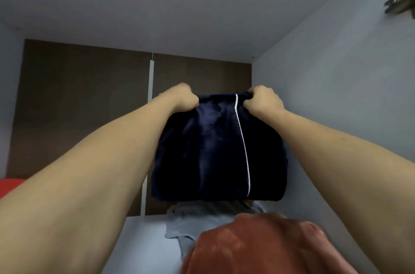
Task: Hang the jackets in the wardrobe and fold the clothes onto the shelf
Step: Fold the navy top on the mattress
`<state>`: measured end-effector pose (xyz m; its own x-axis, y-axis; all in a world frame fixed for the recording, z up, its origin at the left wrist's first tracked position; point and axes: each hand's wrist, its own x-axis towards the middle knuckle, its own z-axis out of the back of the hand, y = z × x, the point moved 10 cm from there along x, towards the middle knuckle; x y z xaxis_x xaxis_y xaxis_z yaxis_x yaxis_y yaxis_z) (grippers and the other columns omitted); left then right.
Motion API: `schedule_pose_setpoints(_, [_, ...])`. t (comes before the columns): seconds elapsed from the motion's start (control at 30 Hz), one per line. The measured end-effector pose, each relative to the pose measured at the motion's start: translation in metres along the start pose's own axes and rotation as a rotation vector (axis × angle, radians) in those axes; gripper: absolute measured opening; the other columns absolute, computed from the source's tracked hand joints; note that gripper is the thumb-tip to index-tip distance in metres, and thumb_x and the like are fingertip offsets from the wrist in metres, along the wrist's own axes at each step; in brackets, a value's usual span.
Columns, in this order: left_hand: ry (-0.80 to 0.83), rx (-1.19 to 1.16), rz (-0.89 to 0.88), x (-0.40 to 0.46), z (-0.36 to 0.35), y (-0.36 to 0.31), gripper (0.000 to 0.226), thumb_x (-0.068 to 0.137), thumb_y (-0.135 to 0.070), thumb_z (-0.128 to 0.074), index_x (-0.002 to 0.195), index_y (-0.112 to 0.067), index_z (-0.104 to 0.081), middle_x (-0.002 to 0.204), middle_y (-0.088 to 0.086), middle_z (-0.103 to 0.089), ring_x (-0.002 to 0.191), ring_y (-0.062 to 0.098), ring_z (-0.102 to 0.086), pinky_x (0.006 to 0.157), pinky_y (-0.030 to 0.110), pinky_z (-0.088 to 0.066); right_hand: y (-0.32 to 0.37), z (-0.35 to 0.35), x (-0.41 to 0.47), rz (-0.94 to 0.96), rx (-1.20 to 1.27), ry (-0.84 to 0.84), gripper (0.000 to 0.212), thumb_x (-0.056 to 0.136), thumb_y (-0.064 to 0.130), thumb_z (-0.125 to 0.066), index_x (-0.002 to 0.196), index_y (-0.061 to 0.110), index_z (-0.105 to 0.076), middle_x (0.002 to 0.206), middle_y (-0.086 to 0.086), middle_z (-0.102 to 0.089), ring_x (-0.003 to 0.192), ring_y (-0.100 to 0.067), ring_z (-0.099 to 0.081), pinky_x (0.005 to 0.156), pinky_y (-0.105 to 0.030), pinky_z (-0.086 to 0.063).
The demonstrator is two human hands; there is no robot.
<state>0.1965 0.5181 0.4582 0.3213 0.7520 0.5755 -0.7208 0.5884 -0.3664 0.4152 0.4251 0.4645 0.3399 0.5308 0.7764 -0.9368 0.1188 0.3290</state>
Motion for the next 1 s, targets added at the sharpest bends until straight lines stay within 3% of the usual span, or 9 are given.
schedule_pose_setpoints(0.1, [0.088, -0.041, 0.030, 0.023, -0.035, 0.012, 0.017, 0.085, -0.028, -0.065, 0.083, -0.012, -0.059, 0.085, 0.003, -0.057, 0.074, 0.020, -0.054, 0.060, 0.030, -0.038, -0.017, -0.049, 0.023, -0.045, -0.105, 0.158, 0.030, 0.086, 0.016, -0.056, 0.113, 0.010, -0.065, 0.117, -0.014, -0.063, 0.104, -0.034, -0.061, 0.083, -0.034, -0.050])
schedule_pose_setpoints(0.17, [0.207, 0.079, 0.026, 0.034, -0.080, 0.021, 0.019, 0.088, -0.030, -0.063, 0.089, -0.011, -0.064, 0.093, 0.004, -0.060, 0.076, 0.021, -0.056, 0.069, 0.030, -0.040, -0.035, -0.097, 0.022, -0.056, -0.233, 0.307, 0.032, 0.089, 0.013, -0.054, 0.118, 0.004, -0.063, 0.124, -0.019, -0.062, 0.111, -0.034, -0.061, 0.088, -0.035, -0.050])
schedule_pose_setpoints(0.23, [0.322, 0.218, 0.040, 0.035, -0.144, 0.040, 0.030, 0.091, -0.030, -0.059, 0.111, -0.010, -0.069, 0.116, 0.010, -0.065, 0.097, 0.027, -0.061, 0.087, 0.031, -0.046, -0.063, -0.157, 0.004, -0.074, -0.348, 0.442, 0.036, 0.092, 0.013, -0.053, 0.126, 0.001, -0.059, 0.132, -0.018, -0.059, 0.119, -0.033, -0.059, 0.095, -0.035, -0.049])
schedule_pose_setpoints(0.37, [0.462, 0.338, 0.194, 0.010, -0.252, 0.080, 0.048, 0.089, -0.041, -0.050, 0.127, -0.015, -0.062, 0.134, 0.008, -0.059, 0.120, 0.031, -0.057, 0.106, 0.049, -0.041, -0.106, -0.250, -0.037, -0.146, -0.387, 0.604, 0.040, 0.096, 0.014, -0.046, 0.134, 0.005, -0.055, 0.138, -0.015, -0.055, 0.124, -0.033, -0.055, 0.099, -0.038, -0.046])
schedule_pose_setpoints(0.57, [0.531, 0.442, 0.196, 0.001, -0.262, 0.086, 0.045, 0.089, -0.039, -0.050, 0.128, -0.019, -0.061, 0.134, 0.005, -0.058, 0.121, 0.032, -0.055, 0.106, 0.053, -0.039, -0.112, -0.258, -0.046, -0.122, -0.416, 0.662, 0.039, 0.100, 0.017, -0.043, 0.136, 0.005, -0.053, 0.139, -0.016, -0.053, 0.124, -0.032, -0.055, 0.095, -0.036, -0.045])
schedule_pose_setpoints(0.73, [0.128, 0.513, -0.077, 0.005, -0.223, 0.034, 0.043, 0.095, -0.037, -0.044, 0.131, -0.016, -0.053, 0.137, 0.010, -0.050, 0.125, 0.032, -0.045, 0.102, 0.049, -0.033, -0.111, -0.255, -0.053, -0.133, -0.389, 0.681, 0.040, 0.101, 0.016, -0.041, 0.139, 0.005, -0.050, 0.142, -0.016, -0.050, 0.127, -0.033, -0.052, 0.100, -0.037, -0.043])
schedule_pose_setpoints(0.8, [0.205, 0.317, -0.148, -0.001, -0.229, 0.023, 0.048, 0.098, -0.048, -0.032, 0.136, -0.024, -0.050, 0.145, 0.007, -0.044, 0.131, 0.031, -0.039, 0.102, 0.051, -0.031, -0.111, -0.255, -0.054, -0.140, -0.386, 0.702, 0.041, 0.102, 0.017, -0.041, 0.140, 0.005, -0.049, 0.143, -0.016, -0.049, 0.128, -0.033, -0.051, 0.101, -0.038, -0.042])
schedule_pose_setpoints(0.9, [0.449, 0.206, -0.064, -0.017, -0.264, 0.042, 0.063, 0.095, -0.067, -0.013, 0.148, -0.041, -0.036, 0.157, -0.002, -0.029, 0.144, 0.029, -0.022, 0.110, 0.062, -0.016, -0.109, -0.256, -0.057, -0.151, -0.407, 0.733, 0.040, 0.103, 0.018, -0.042, 0.140, 0.006, -0.049, 0.142, -0.015, -0.050, 0.127, -0.032, -0.051, 0.100, -0.037, -0.043])
schedule_pose_setpoints(1.0, [0.457, 0.208, -0.053, -0.020, -0.279, 0.056, 0.064, 0.094, -0.069, -0.010, 0.151, -0.044, -0.025, 0.160, -0.007, -0.021, 0.146, 0.028, -0.013, 0.110, 0.069, -0.008, -0.110, -0.257, -0.058, -0.145, -0.426, 0.738, 0.039, 0.102, 0.017, -0.041, 0.139, 0.007, -0.050, 0.141, -0.014, -0.051, 0.127, -0.031, -0.051, 0.099, -0.037, -0.043])
